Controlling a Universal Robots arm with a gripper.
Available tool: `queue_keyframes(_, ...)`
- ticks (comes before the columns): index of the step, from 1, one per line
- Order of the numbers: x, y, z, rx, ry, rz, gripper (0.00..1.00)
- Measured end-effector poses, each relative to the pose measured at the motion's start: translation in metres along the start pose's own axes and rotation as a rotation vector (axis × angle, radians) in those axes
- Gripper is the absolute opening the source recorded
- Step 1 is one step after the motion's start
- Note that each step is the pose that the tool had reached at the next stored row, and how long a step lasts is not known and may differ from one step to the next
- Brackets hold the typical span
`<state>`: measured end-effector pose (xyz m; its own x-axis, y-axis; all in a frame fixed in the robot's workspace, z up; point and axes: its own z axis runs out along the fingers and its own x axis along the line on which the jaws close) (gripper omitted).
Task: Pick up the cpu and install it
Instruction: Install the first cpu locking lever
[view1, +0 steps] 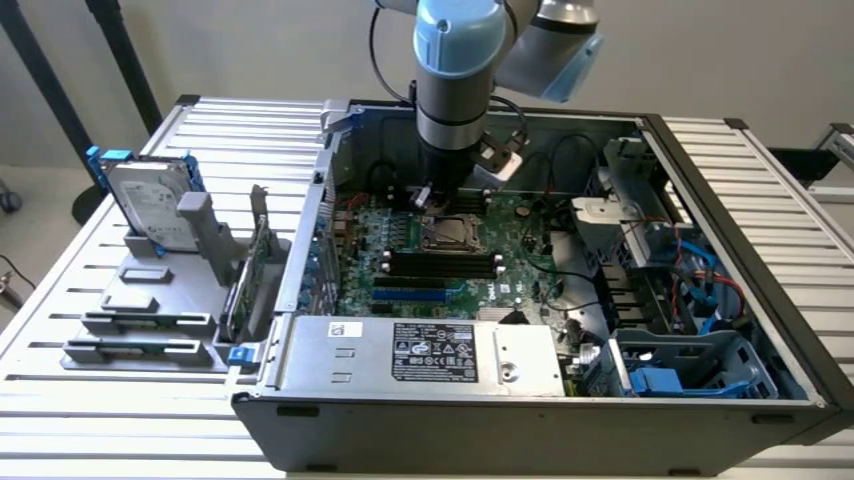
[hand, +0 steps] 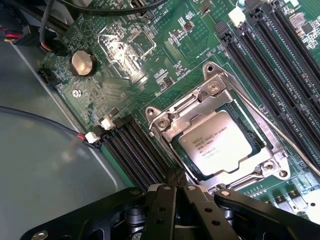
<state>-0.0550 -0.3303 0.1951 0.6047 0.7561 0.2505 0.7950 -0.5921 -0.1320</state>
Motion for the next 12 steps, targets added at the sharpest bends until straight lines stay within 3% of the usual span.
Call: queue_keyframes(12,0.0057,0.0074,0.0005,0.0000,0.0000,0.000,0.11)
